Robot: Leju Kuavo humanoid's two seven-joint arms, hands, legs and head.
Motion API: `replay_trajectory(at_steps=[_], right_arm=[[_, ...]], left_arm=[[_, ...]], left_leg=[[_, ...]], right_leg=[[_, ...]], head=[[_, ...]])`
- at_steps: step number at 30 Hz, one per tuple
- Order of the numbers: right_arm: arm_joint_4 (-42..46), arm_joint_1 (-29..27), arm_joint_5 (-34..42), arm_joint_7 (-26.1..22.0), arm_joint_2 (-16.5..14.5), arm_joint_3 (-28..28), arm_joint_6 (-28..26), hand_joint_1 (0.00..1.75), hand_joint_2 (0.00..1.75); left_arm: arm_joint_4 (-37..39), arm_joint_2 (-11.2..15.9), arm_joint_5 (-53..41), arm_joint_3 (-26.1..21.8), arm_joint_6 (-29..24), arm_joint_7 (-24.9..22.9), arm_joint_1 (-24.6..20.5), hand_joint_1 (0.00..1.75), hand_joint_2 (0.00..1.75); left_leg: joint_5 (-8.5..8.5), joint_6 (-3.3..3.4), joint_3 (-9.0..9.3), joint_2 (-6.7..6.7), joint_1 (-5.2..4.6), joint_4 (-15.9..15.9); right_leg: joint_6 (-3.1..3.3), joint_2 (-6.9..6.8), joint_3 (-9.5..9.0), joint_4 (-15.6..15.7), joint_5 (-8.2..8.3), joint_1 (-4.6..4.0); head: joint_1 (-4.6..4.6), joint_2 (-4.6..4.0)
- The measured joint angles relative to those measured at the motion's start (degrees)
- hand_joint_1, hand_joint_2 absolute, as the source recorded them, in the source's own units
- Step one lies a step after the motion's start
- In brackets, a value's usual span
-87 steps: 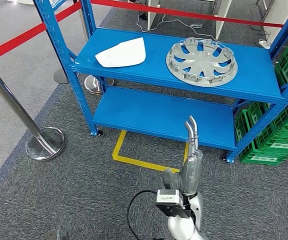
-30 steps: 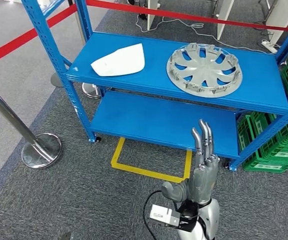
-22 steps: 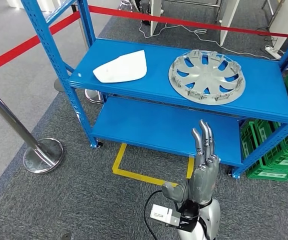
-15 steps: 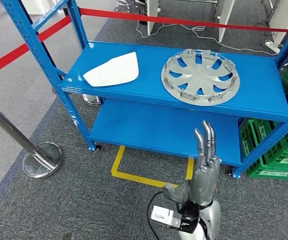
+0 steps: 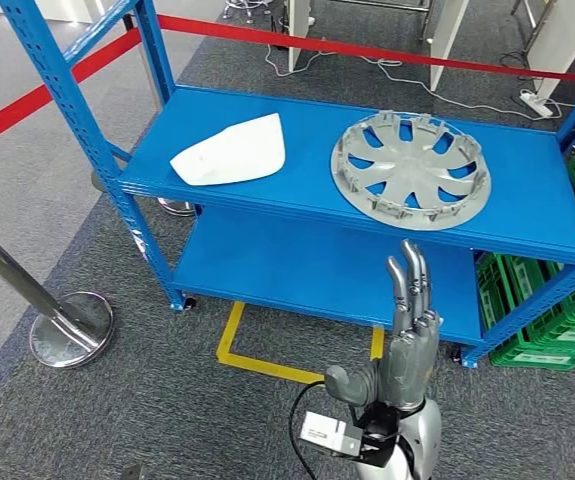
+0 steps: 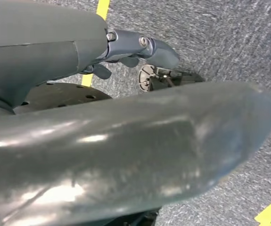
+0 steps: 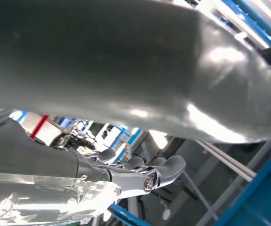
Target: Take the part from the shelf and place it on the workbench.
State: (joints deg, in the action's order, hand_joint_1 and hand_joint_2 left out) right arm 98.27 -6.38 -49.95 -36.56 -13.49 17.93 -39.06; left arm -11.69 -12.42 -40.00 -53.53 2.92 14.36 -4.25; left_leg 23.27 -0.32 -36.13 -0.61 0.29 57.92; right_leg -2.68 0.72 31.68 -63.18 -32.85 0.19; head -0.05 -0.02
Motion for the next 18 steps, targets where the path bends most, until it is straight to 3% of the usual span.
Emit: replay_trajectory(at_steps=[2, 3, 4, 5, 6, 8, 9, 14, 16, 18], right_arm=[[0.0, -0.1, 0.0, 0.1, 0.0, -0.1, 0.0, 0.0, 0.0], [0.0, -0.1, -0.1, 0.2, 0.0, -0.2, 0.0, 0.0, 0.0], [0.0, -0.1, -0.1, 0.3, 0.0, -0.2, 0.0, 0.0, 0.0], [0.0, -0.2, -0.1, 0.3, 0.0, -0.2, 0.0, 0.0, 0.0], [0.0, -0.2, -0.1, 0.3, 0.0, -0.2, 0.0, 0.0, 0.0], [0.0, -0.2, -0.2, 0.4, 0.0, -0.2, 0.0, 0.0, 0.0], [0.0, -0.2, -0.2, 0.4, 0.0, -0.2, 0.0, 0.0, 0.0], [0.0, -0.2, -0.5, 0.7, 0.0, -0.2, 0.0, 0.0, 0.0], [0.0, -0.2, -0.6, 0.6, 0.0, -0.2, 0.0, 0.0, 0.0], [0.0, -0.3, -0.6, 0.6, 0.0, -0.2, 0.0, 0.0, 0.0]], left_arm=[[0.0, 0.0, 0.0, 0.0, 0.0, 0.0, 0.0, 0.0, 0.0], [0.0, 0.0, 0.0, 0.0, 0.0, 0.0, 0.0, 0.0, 0.0], [0.0, 0.0, 0.0, 0.0, 0.0, 0.0, 0.0, 0.0, 0.0], [0.0, 0.0, 0.0, 0.0, 0.0, 0.0, 0.0, 0.0, 0.0], [0.0, 0.0, 0.0, 0.0, -0.1, 0.0, 0.0, 0.0, 0.0], [0.0, 0.0, 0.0, 0.0, -0.1, 0.0, 0.0, 0.0, 0.0], [0.0, 0.0, 0.0, 0.0, -0.1, 0.0, 0.0, 0.0, 0.0], [0.0, -0.1, 0.1, 0.0, 0.2, 0.0, -0.1, 0.0, 0.0], [0.0, 0.0, 0.3, 0.0, 0.9, 0.5, -0.1, 0.0, 0.0], [0.0, 0.0, 0.4, 0.0, 1.5, 0.7, -0.1, 0.0, 0.0]], left_leg=[[0.42, 0.46, 0.3, 0.02, -0.06, 0.0], [0.62, 0.55, 0.47, 0.02, -0.09, 0.0], [0.83, 0.58, 0.69, -0.01, -0.11, 0.0], [1.07, 0.54, 1.01, -0.07, -0.12, 0.0], [1.33, 0.45, 1.44, -0.15, -0.12, 0.0], [1.93, 0.02, 2.24, -0.3, -0.23, 0.1], [2.14, -0.26, 2.46, -0.34, -0.33, 0.2], [3.07, -1.7, 2.37, -0.27, -0.38, 0.8], [5.83, -2.37, -0.02, -0.15, -0.29, 5.7], [8.33, -2.79, -4.09, -0.07, -0.13, 13.2]], right_leg=[[-0.14, -0.19, 4.22, -7.7, -3.38, -0.02], [-0.16, -0.19, 6.3, -10.9, -4.27, -0.03], [-0.15, -0.19, 7.63, -12.4, -3.98, -0.03], [-0.1, -0.19, 7.82, -11.6, -2.43, -0.03], [0.01, -0.21, 6.96, -8.7, 0.03, -0.03], [0.31, -0.27, 4.01, -1.1, 4.61, -0.04], [0.53, -0.25, 2.94, 1.5, 5.79, -0.06], [1.87, -0.06, 2.15, 3.2, 6.32, 0.07], [2.48, -0.12, 2.01, 3.4, 5.96, 0.33], [2.96, -0.09, 1.85, 3.5, 5.21, 0.38]], head=[[-0.22, 0.0], [-0.26, 0.0], [-0.28, 0.0], [-0.29, 0.0], [-0.3, 0.0], [-0.31, 0.0], [-0.28, 0.0], [-0.07, 0.0], [0.21, 0.0], [0.34, 0.0]])
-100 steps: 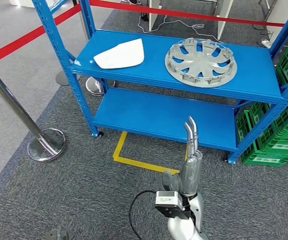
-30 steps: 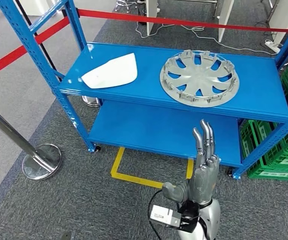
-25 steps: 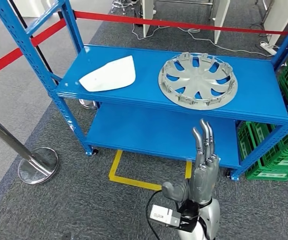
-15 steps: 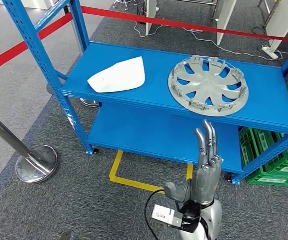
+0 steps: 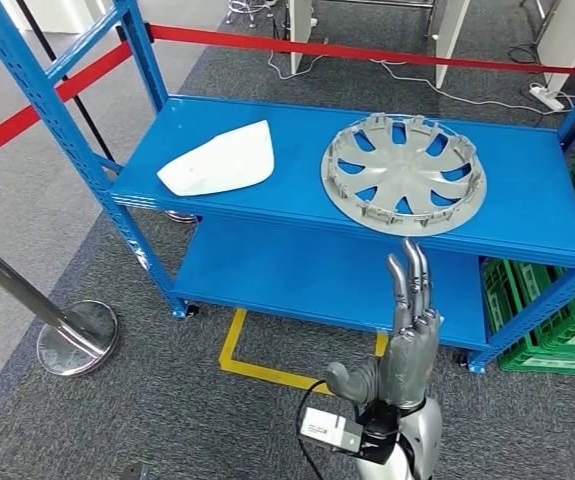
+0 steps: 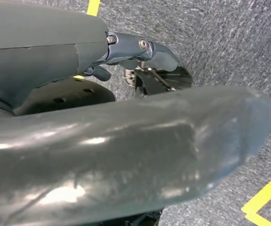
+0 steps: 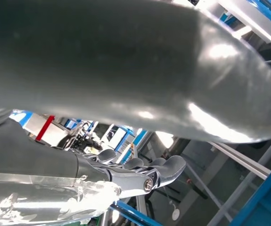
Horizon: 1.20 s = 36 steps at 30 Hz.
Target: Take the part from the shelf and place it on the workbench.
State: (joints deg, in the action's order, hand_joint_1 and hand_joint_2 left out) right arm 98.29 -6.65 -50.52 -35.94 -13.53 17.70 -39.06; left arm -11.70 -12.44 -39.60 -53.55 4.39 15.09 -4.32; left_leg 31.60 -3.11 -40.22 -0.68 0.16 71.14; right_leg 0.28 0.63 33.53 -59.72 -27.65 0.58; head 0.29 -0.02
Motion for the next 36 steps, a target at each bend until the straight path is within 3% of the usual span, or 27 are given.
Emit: replay_trajectory(at_steps=[1, 2, 3, 5, 6, 8, 11, 13, 15, 16, 17, 18, 20, 22, 25, 27, 30, 31, 32, 33, 35, 36], right_arm=[[0.0, 0.0, 0.0, 0.0, 0.0, 0.0, 0.0, 0.0, 0.0], [0.0, 0.0, 0.0, -0.1, 0.0, 0.0, 0.0, 0.0, 0.0], [0.0, 0.0, 0.1, -0.1, 0.0, 0.0, 0.0, 0.0, 0.0], [0.0, 0.0, 0.2, -0.2, 0.0, 0.0, 0.0, 0.0, 0.0], [0.0, 0.0, 0.2, -0.2, 0.0, 0.0, 0.0, 0.0, 0.0], [0.0, 0.0, 0.2, -0.2, 0.0, 0.0, 0.0, 0.0, 0.0], [0.1, -0.1, 0.1, -0.1, 0.0, 0.0, 0.0, 0.0, 0.0], [0.2, -0.1, 0.1, -0.1, 0.0, 0.0, 0.0, 0.0, 0.0], [0.2, -0.1, 0.0, -0.1, 0.0, -0.1, 0.0, 0.0, 0.0], [0.2, -0.1, 0.1, -0.1, 0.0, -0.2, 0.0, 0.0, 0.0], [0.2, -0.2, 0.1, -0.1, 0.0, -0.2, 0.0, 0.0, 0.0], [0.2, -0.2, 0.1, -0.1, 0.0, -0.2, 0.0, 0.0, 0.0], [0.2, -0.2, 0.0, -0.1, 0.0, -0.2, 0.0, 0.0, 0.0], [0.2, -0.3, 0.0, -0.1, 0.0, -0.2, 0.0, 0.0, 0.0], [0.4, -0.4, -0.1, 0.0, 0.0, -0.2, 0.0, 0.0, 0.0], [0.4, -0.5, -0.1, 0.1, 0.0, -0.2, 0.0, 0.0, 0.0], [0.5, -0.5, -0.2, 0.2, 0.0, -0.2, 0.0, 0.0, 0.0], [0.5, -0.5, -0.2, 0.2, 0.0, -0.2, 0.0, 0.0, 0.0], [0.5, -0.5, -0.2, 0.3, 0.0, -0.2, 0.0, 0.0, 0.0], [0.5, -0.5, -0.2, 0.3, 0.0, -0.2, 0.0, 0.0, 0.0], [0.5, -0.5, -0.2, 0.3, 0.0, -0.2, 0.0, 0.0, 0.0], [0.5, -0.5, -0.2, 0.3, 0.0, -0.2, 0.0, 0.0, 0.0]], left_arm=[[0.0, 0.0, 0.0, 0.0, 0.2, 0.1, 0.1, 0.0, 0.0], [0.0, 0.0, 0.0, 0.0, 0.4, 0.1, 0.2, 0.0, 0.0], [0.0, 0.1, 0.0, 0.0, 0.5, 0.2, 0.3, 0.0, 0.0], [0.0, 0.1, 0.0, 0.0, 0.6, 0.3, 0.3, 0.0, 0.0], [0.0, 0.1, 0.0, 0.0, 0.6, 0.3, 0.3, 0.0, 0.0], [0.0, 0.0, -0.1, 0.0, 0.1, 0.3, 0.2, 0.0, 0.0], [0.0, 0.0, -0.3, 0.0, -1.0, -0.1, 0.3, 0.0, 0.0], [0.0, 0.0, -0.4, 0.0, -1.4, -0.3, 0.3, 0.0, 0.0], [0.0, 0.0, -0.4, 0.0, -1.4, -0.3, 0.2, 0.0, 0.0], [0.0, 0.0, -0.4, 0.0, -1.5, -0.3, 0.2, 0.0, 0.0], [0.0, 0.0, -0.4, 0.0, -1.5, -0.3, 0.3, 0.0, 0.0], [0.0, 0.0, -0.4, 0.0, -1.5, -0.3, 0.3, 0.0, 0.0], [0.0, 0.0, -0.5, 0.0, -1.5, -0.3, 0.3, 0.0, 0.0], [0.0, 0.0, -0.5, 0.0, -1.5, -0.3, 0.2, 0.0, 0.0], [0.0, 0.0, -0.6, 0.0, -1.5, -0.4, 0.1, 0.0, 0.0], [0.0, 0.0, -0.6, 0.0, -1.5, -0.5, 0.0, 0.0, 0.0], [0.0, 0.0, -0.6, 0.0, -1.7, -0.6, 0.0, 0.0, 0.0], [0.0, 0.0, -0.6, 0.0, -1.8, -0.7, 0.1, 0.0, 0.0], [0.0, 0.1, -0.6, 0.0, -1.8, -0.7, 0.1, 0.0, 0.0], [0.0, 0.1, -0.6, 0.0, -1.7, -0.6, 0.1, 0.0, 0.0], [0.0, 0.1, -0.7, 0.0, -1.1, -0.1, 0.1, 0.0, 0.0], [0.0, 0.1, -0.7, 0.0, -0.8, 0.2, 0.1, 0.0, 0.0]], left_leg=[[0.04, -0.09, -1.41, 0.02, 0.05, 2.3], [-0.95, -0.12, -1.77, 0.03, 0.08, 2.5], [-2.83, -0.09, -0.99, 0.04, 0.13, 0.6], [-6.92, 0.0, 2.33, 0.15, 0.18, -6.4], [-7.78, 0.26, 3.9, 0.21, 0.19, -9.6], [-7.51, 0.94, 5.19, 0.23, 0.1, -12.5], [-6.92, 2.01, 5.49, 0.2, 0.25, -13.0], [-6.55, 2.65, 5.89, 0.23, 0.36, -13.1], [-6.13, 3.1, 6.28, 0.25, 0.24, -13.1], [-5.9, 3.21, 6.55, 0.25, 0.19, -13.1], [-5.65, 3.24, 6.89, 0.21, 0.16, -13.1], [-5.37, 3.2, 7.34, 0.13, 0.14, -13.1], [-4.72, 2.89, 8.31, -0.03, 0.08, -13.1], [-4.2, 2.32, 8.73, -0.15, -0.1, -13.0], [-4.04, 1.38, 8.76, -0.11, -0.08, -13.2], [-2.82, 0.69, 8.12, -0.01, -0.05, -11.7], [1.76, -0.03, 3.08, 0.05, 0.05, -2.0], [2.54, -0.15, 1.33, 0.05, 0.1, 1.0], [2.2, -0.22, 0.37, 0.05, 0.15, 2.2], [0.74, -0.23, 0.48, 0.06, 0.2, 1.3], [-3.51, -0.03, 3.45, 0.25, 0.28, -5.3], [-4.59, 0.21, 5.25, 0.4, 0.25, -9.0]], right_leg=[[0.12, 0.02, -0.26, 0.0, -0.34, 0.02], [0.04, 0.02, -0.68, 0.0, -0.55, 0.04], [-0.15, 0.01, -1.25, 0.0, -0.73, 0.1], [-0.79, 0.01, -2.3, -0.1, -1.16, 0.08], [-1.16, 0.07, -2.6, -0.2, -1.39, -0.02], [-1.78, 0.15, -2.76, -0.1, -1.63, -0.25], [-2.61, 0.03, -2.65, -0.3, -2.4, -0.21], [-2.91, -0.12, -0.15, -5.2, -4.8, -0.21], [-2.95, -0.17, 4.5, -13.3, -7.5, -0.24], [-2.94, -0.17, 6.38, -16.0, -7.76, -0.24], [-2.9, -0.17, 7.32, -16.7, -6.9, -0.25], [-2.79, -0.17, 7.16, -15.1, -4.93, -0.25], [-2.48, -0.18, 4.52, -7.7, -0.02, -0.27], [-2.2, -0.13, 2.18, -2.1, 2.13, -0.33], [-1.57, 0.09, 1.72, -0.9, 2.02, -0.4], [-0.97, 0.04, 1.43, -0.5, 2.04, -0.17], [-0.46, -0.14, 1.21, -0.4, 1.88, -0.01], [-0.41, -0.13, 1.19, -0.4, 1.83, -0.01], [-0.39, -0.08, 1.15, -0.4, 1.73, 0.0], [-0.43, 0.02, 1.06, -0.4, 1.53, 0.02], [-0.68, 0.2, 0.65, -0.4, 0.94, 0.07], [-0.97, 0.26, 0.52, -0.4, 0.51, -0.05]], head=[[0.01, 0.0], [0.01, 0.0], [0.01, 0.0], [0.07, 0.0], [0.17, 0.0], [0.28, 0.0], [0.16, 0.0], [-0.16, 0.0], [-0.42, 0.0], [-0.44, 0.0], [-0.46, 0.0], [-0.48, 0.0], [-0.53, 0.0], [-0.55, 0.0], [-0.52, 0.0], [-0.36, 0.0], [-0.09, 0.0], [-0.1, 0.0], [-0.1, 0.0], [-0.09, 0.0], [-0.07, 0.0], [-0.01, 0.0]])
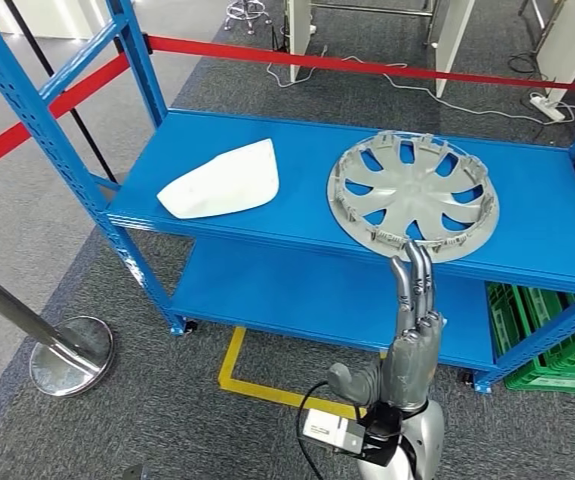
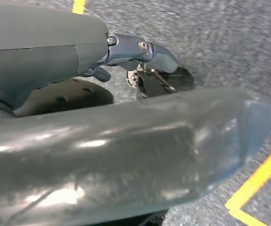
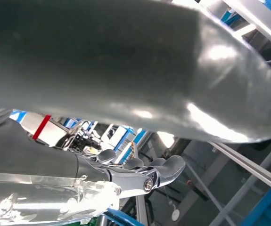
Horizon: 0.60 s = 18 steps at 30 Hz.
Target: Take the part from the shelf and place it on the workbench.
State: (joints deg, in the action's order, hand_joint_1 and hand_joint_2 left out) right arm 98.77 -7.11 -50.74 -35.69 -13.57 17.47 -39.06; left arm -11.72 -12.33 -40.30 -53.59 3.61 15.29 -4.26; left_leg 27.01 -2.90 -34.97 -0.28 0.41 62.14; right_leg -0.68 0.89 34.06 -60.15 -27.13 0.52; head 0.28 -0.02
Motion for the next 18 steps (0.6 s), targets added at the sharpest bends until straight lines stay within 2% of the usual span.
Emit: replay_trajectory(at_steps=[2, 3, 5, 6, 7, 10, 11, 12, 13, 15, 16, 17, 18], right_arm=[[0.0, 0.0, 0.0, -0.1, 0.0, 0.0, 0.0, 0.0, 0.0], [0.0, 0.0, 0.0, -0.1, 0.0, 0.0, 0.0, 0.0, 0.0], [0.0, -0.1, 0.0, -0.1, 0.0, 0.0, 0.0, 0.0, 0.0], [0.0, -0.1, 0.0, -0.1, 0.0, 0.0, 0.0, 0.0, 0.0], [0.0, -0.1, 0.0, -0.1, 0.0, 0.0, 0.0, 0.0, 0.0], [0.0, -0.1, -0.1, -0.1, 0.0, -0.1, 0.0, 0.0, 0.0], [0.0, -0.1, -0.2, -0.1, 0.0, -0.1, 0.0, 0.0, 0.0], [0.0, -0.1, -0.3, -0.1, 0.0, -0.1, 0.0, 0.0, 0.0], [0.0, -0.1, -0.4, 0.0, 0.0, -0.1, 0.0, 0.0, 0.0], [0.0, -0.1, -0.5, 0.0, 0.0, -0.1, 0.0, 0.0, 0.0], [0.0, -0.1, -0.6, 0.0, 0.0, -0.1, 0.0, 0.0, 0.0], [0.0, -0.1, -0.7, 0.0, 0.0, -0.1, 0.0, 0.0, 0.0], [0.0, -0.1, -0.7, 0.0, 0.0, -0.1, 0.0, 0.0, 0.0]], left_arm=[[0.0, 0.0, 0.0, 0.0, 0.3, 0.4, -0.1, 0.0, 0.0], [0.0, -0.1, -0.1, 0.0, 0.4, 0.5, -0.1, 0.0, 0.0], [0.0, -0.1, -0.1, 0.0, 0.4, 0.6, 0.1, 0.0, 0.0], [0.0, -0.1, -0.2, 0.0, 0.3, 0.6, 0.1, 0.0, 0.0], [0.0, -0.1, -0.3, 0.0, 0.3, 0.6, 0.2, 0.0, 0.0], [0.0, -0.1, -0.4, 0.0, 0.1, 0.6, 0.2, 0.0, 0.0], [0.0, -0.1, -0.4, 0.0, -0.1, 0.6, 0.3, 0.0, 0.0], [0.0, -0.1, -0.5, 0.0, -0.2, 0.6, 0.3, 0.0, 0.0], [0.0, -0.1, -0.5, 0.0, -0.3, 0.6, 0.3, 0.0, 0.0], [0.0, -0.1, -0.5, 0.0, -0.5, 0.6, 0.3, 0.0, 0.0], [0.0, 0.0, -0.6, 0.0, -0.6, 0.6, 0.3, 0.0, 0.0], [0.0, 0.0, -0.6, 0.0, -0.6, 0.6, 0.3, 0.0, 0.0], [0.0, 0.0, -0.6, 0.0, -0.6, 0.6, 0.2, 0.0, 0.0]], left_leg=[[0.0, 0.71, 2.26, 0.2, -0.05, -4.4], [0.51, 1.12, 2.69, 0.14, -0.07, -5.1], [0.07, 1.91, 3.77, 0.08, 0.09, -5.6], [-0.1, 2.26, 4.38, 0.09, 0.13, -5.6], [-0.21, 2.56, 4.91, 0.12, 0.18, -5.7], [0.74, 3.01, 5.75, 0.11, 0.05, -5.7], [1.17, 3.03, 6.13, 0.08, 0.01, -5.7], [1.64, 2.99, 6.67, 0.0, -0.02, -5.7], [2.16, 2.92, 7.34, -0.1, -0.03, -5.7], [3.3, 2.53, 8.65, -0.27, -0.07, -5.7], [3.82, 2.21, 9.06, -0.33, -0.13, -5.6], [4.23, 1.87, 9.35, -0.35, -0.17, -5.6], [4.42, 1.54, 9.59, -0.36, -0.21, -5.6]], right_leg=[[-0.76, -0.02, -0.72, 0.3, -0.58, -0.24], [-1.19, -0.04, -1.19, 0.5, -0.51, -0.38], [-1.86, -0.2, -2.42, 0.8, -0.47, -0.34], [-2.14, -0.3, -2.13, -0.2, -0.92, -0.32], [-2.3, -0.39, -1.03, -2.3, -1.82, -0.29], [-2.52, -0.45, 5.85, -12.5, -5.55, -0.31], [-2.51, -0.45, 7.44, -13.8, -6.04, -0.33], [-2.44, -0.45, 8.01, -13.1, -5.27, -0.34], [-2.3, -0.45, 7.62, -10.6, -3.23, -0.34], [-1.84, -0.51, 5.69, -3.6, 2.19, -0.4], [-1.52, -0.55, 4.83, -1.4, 3.74, -0.49], [-1.17, -0.58, 4.44, -0.4, 4.63, -0.6], [-0.78, -0.58, 4.35, -0.5, 4.52, -0.72]], head=[[0.05, 0.0], [0.02, 0.0], [-0.1, 0.0], [-0.26, 0.0], [-0.4, 0.0], [-0.77, 0.0], [-0.78, 0.0], [-0.8, 0.0], [-0.83, 0.0], [-0.84, 0.0], [-0.89, 0.0], [-0.9, 0.0], [-0.93, 0.0]])
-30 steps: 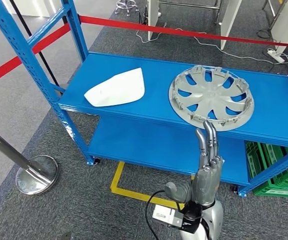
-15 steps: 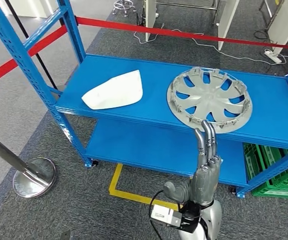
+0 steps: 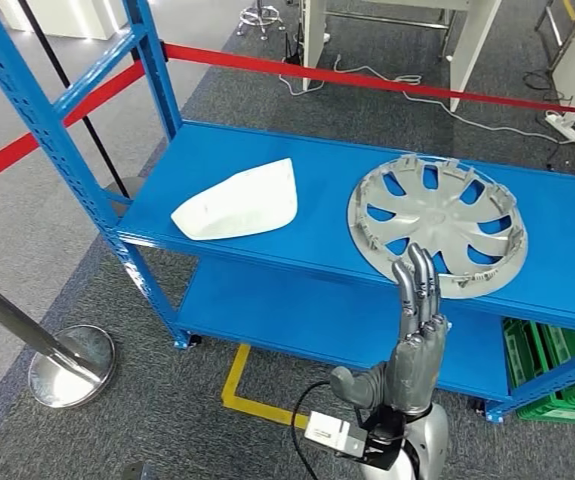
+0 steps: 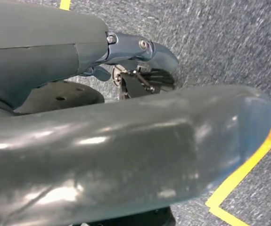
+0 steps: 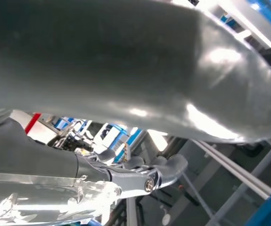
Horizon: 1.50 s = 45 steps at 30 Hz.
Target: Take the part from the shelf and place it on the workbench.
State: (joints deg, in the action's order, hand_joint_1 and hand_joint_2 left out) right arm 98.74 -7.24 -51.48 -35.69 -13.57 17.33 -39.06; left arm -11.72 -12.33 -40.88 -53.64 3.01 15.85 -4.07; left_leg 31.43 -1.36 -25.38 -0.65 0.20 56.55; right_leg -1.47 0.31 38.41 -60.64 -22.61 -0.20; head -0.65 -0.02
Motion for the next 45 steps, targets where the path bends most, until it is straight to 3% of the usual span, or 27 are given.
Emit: replay_trajectory(at_steps=[3, 4, 7, 8, 9, 10, 12, 14, 18, 20, 22, 23, 24, 25, 27, 29, 33, 35, 37, 39, 40, 43, 45], right_arm=[[0.0, 0.0, -0.2, 0.0, 0.0, 0.0, 0.0, 0.0, 0.0], [0.0, 0.0, -0.2, 0.0, 0.0, 0.0, 0.0, 0.0, 0.0], [0.0, 0.0, -0.3, 0.0, 0.0, 0.0, 0.0, 0.0, 0.0], [0.0, 0.0, -0.3, 0.0, 0.0, 0.0, 0.0, 0.0, 0.0], [0.0, 0.0, -0.4, 0.0, 0.0, 0.0, 0.0, 0.0, 0.0], [0.0, 0.0, -0.4, 0.0, 0.0, 0.0, 0.0, 0.0, 0.0], [0.0, 0.0, -0.4, 0.0, 0.0, 0.0, 0.0, 0.0, 0.0], [0.0, 0.0, -0.4, 0.0, 0.0, 0.0, 0.0, 0.0, 0.0], [0.0, 0.0, -0.4, 0.1, 0.0, 0.0, 0.0, 0.0, 0.0], [0.0, 0.0, -0.5, 0.1, 0.0, 0.0, 0.0, 0.0, 0.0], [-0.1, 0.0, -0.6, 0.2, 0.0, 0.0, 0.0, 0.0, 0.0], [-0.1, 0.0, -0.7, 0.2, 0.0, 0.0, 0.0, 0.0, 0.0], [-0.1, 0.0, -0.9, 0.4, 0.0, 0.0, 0.0, 0.0, 0.0], [-0.2, 0.0, -1.2, 0.5, 0.0, 0.0, 0.0, 0.0, 0.0], [-0.3, 0.1, -2.0, 0.7, 0.0, 0.0, 0.0, 0.0, 0.0], [-0.8, 0.2, -2.7, 0.9, 0.0, 0.0, 0.0, 0.0, 0.0], [-2.1, 0.4, -3.7, 1.1, -0.1, 0.2, 0.0, 0.0, 0.0], [-3.1, 0.7, -4.2, 1.6, -0.1, 0.3, 0.0, 0.0, 0.87], [-4.3, 1.1, -5.0, 2.8, -0.1, 0.4, 0.0, 0.0, 1.75], [-5.8, 1.6, -5.8, 4.3, -0.1, 0.5, 0.0, 0.0, 1.75], [-6.5, 2.0, -6.3, 5.2, 0.0, 0.6, 0.0, 0.0, 1.75], [-9.2, 4.1, -8.1, 8.9, 0.2, 1.8, 0.0, 0.0, 1.75], [-11.7, 6.6, -8.8, 12.3, 0.6, 3.5, 0.0, 0.0, 1.75]], left_arm=[[0.0, 0.0, -0.1, 0.0, 0.0, 0.0, -0.3, 0.0, 0.0], [0.0, 0.0, -0.1, 0.0, 0.0, 0.0, -0.4, 0.0, 0.0], [0.0, 0.0, -0.1, 0.0, -0.1, 0.0, -0.5, 0.0, 0.0], [0.0, 0.0, -0.1, 0.0, -0.1, 0.0, -0.4, 0.0, 0.0], [0.0, 0.0, -0.1, 0.0, -0.1, 0.0, -0.4, 0.0, 0.0], [0.0, 0.1, -0.1, 0.0, -0.1, 0.0, -0.4, 0.0, 0.0], [0.0, 0.1, -0.1, 0.0, -0.1, 0.0, -0.4, 0.0, 0.0], [0.0, 0.0, -0.2, 0.0, -0.1, 0.0, -0.6, 0.0, 0.0], [0.0, 0.0, -0.2, 0.0, -0.1, 0.0, -0.5, 0.0, 0.0], [0.0, -0.1, -0.4, 0.0, -0.1, 0.0, -0.4, 0.0, 0.0], [0.0, -0.1, -0.5, 0.0, -0.1, 0.0, -0.4, 0.0, 0.0], [0.0, -0.1, -0.5, 0.0, -0.1, 0.0, -0.4, 0.0, 0.0], [0.0, -0.1, -0.5, 0.0, -0.1, 0.0, -0.3, 0.0, 0.0], [0.0, -0.1, -0.6, 0.0, -0.1, 0.0, -0.3, 0.0, 0.0], [0.0, -0.1, -0.8, -0.1, -0.1, 0.0, -0.3, 0.0, 0.0], [0.0, -0.1, -1.1, -0.1, -0.1, 0.0, -0.4, 0.0, 0.0], [0.0, -0.1, -1.5, -0.3, -0.1, 0.0, -0.5, 0.0, 0.0], [0.0, -0.1, -1.7, -0.3, 0.0, 0.0, -0.6, 0.0, 0.0], [0.0, -0.1, -2.1, -0.3, 0.1, 0.0, -0.7, 0.0, 0.0], [0.0, -0.1, -2.6, -0.3, 0.2, 0.0, -0.6, 0.0, 0.0], [0.0, -0.1, -2.8, -0.3, 0.3, 0.0, -0.6, 0.0, 0.0], [0.0, -0.1, -3.8, -0.3, 0.8, 0.0, -0.8, 0.0, 0.0], [0.0, -0.2, -4.4, -0.1, 1.1, 0.0, -1.0, 0.0, 0.0]], left_leg=[[0.06, -0.83, -0.8, 0.07, 0.01, 1.9], [0.7, -1.13, -2.23, 0.09, 0.02, 4.2], [5.1, -1.85, -8.97, 0.13, 0.11, 14.3], [5.66, -1.96, -10.61, 0.13, 0.14, 16.1], [4.94, -1.99, -11.36, 0.13, 0.15, 16.1], [3.08, -1.96, -11.07, 0.13, 0.16, 14.2], [-1.69, -1.8, -8.58, 0.2, 0.19, 6.9], [-3.52, -1.24, -6.85, 0.26, 0.15, 1.9], [-4.77, 0.39, -6.65, 0.29, 0.2, 0.9], [-5.23, 1.05, -6.57, 0.37, 0.35, 0.8], [-5.27, 1.3, -6.66, 0.41, 0.28, 0.8], [-5.27, 1.32, -6.68, 0.42, 0.25, 0.8], [-5.27, 1.33, -6.68, 0.42, 0.22, 0.8], [-5.25, 1.31, -6.65, 0.38, 0.22, 0.8], [-5.18, 1.11, -6.51, 0.27, 0.23, 0.8], [-5.07, 0.59, -6.51, 0.17, 0.05, 0.9], [-4.81, -0.61, -6.71, 0.17, -0.03, 1.0], [-2.68, -1.23, -8.34, 0.21, 0.0, 4.4], [0.46, -1.63, -11.99, 0.24, 0.02, 11.4], [1.22, -1.69, -14.65, 0.24, 0.03, 15.9], [0.07, -1.61, -14.64, 0.24, 0.03, 15.3], [-5.3, -1.1, -10.3, 0.36, 0.01, 5.7], [-6.39, -0.61, -8.4, 0.41, -0.03, 1.4]], right_leg=[[0.96, 0.08, -0.55, 0.3, 0.26, 0.2], [1.19, 0.07, -0.73, 0.5, 0.2, 0.34], [1.71, 0.03, -0.85, 0.7, -0.16, 0.46], [1.79, 0.09, -0.88, 0.7, -0.23, 0.47], [1.79, 0.16, -0.94, 0.7, -0.27, 0.48], [1.76, 0.24, -1.04, 0.7, -0.29, 0.51], [1.4, 0.33, -1.29, 0.6, -0.33, 0.51], [0.7, 0.33, -1.31, 0.6, -0.34, 0.36], [-0.55, 0.21, -1.14, 0.2, -0.97, 0.31], [-1.0, 0.14, 0.63, -4.1, -3.91, 0.36], [-1.21, 0.12, 3.54, -11.4, -7.84, 0.38], [-1.25, 0.12, 4.45, -13.9, -8.81, 0.37], [-1.23, 0.11, 4.5, -14.6, -8.78, 0.37], [-1.17, 0.11, 3.45, -13.0, -7.74, 0.38], [-0.93, 0.06, -0.76, -5.6, -4.72, 0.38], [-0.53, 0.07, -3.77, -0.2, -3.26, 0.33], [0.52, 0.21, -4.08, 0.8, -2.95, 0.4], [0.98, 0.1, -4.13, 1.0, -2.83, 0.66], [1.25, 0.0, -4.08, 1.0, -2.89, 0.68], [1.37, -0.01, -4.09, 1.0, -2.96, 0.67], [1.39, 0.01, -4.12, 0.9, -2.99, 0.67], [1.12, 0.18, -4.22, 0.8, -3.1, 0.54], [0.54, 0.33, -4.09, 0.8, -3.1, 0.29]], head=[[-0.01, 0.0], [0.03, 0.0], [0.09, 0.0], [0.11, 0.0], [0.11, 0.0], [0.11, 0.0], [0.13, 0.0], [0.14, 0.0], [0.08, 0.0], [-0.17, 0.0], [-0.36, 0.0], [-0.35, 0.0], [-0.36, 0.0], [-0.34, 0.0], [-0.37, 0.0], [-0.32, 0.0], [-0.23, 0.0], [0.0, 0.0], [0.21, 0.0], [0.23, 0.0], [0.24, 0.0], [0.27, 0.0], [0.24, 0.0]])
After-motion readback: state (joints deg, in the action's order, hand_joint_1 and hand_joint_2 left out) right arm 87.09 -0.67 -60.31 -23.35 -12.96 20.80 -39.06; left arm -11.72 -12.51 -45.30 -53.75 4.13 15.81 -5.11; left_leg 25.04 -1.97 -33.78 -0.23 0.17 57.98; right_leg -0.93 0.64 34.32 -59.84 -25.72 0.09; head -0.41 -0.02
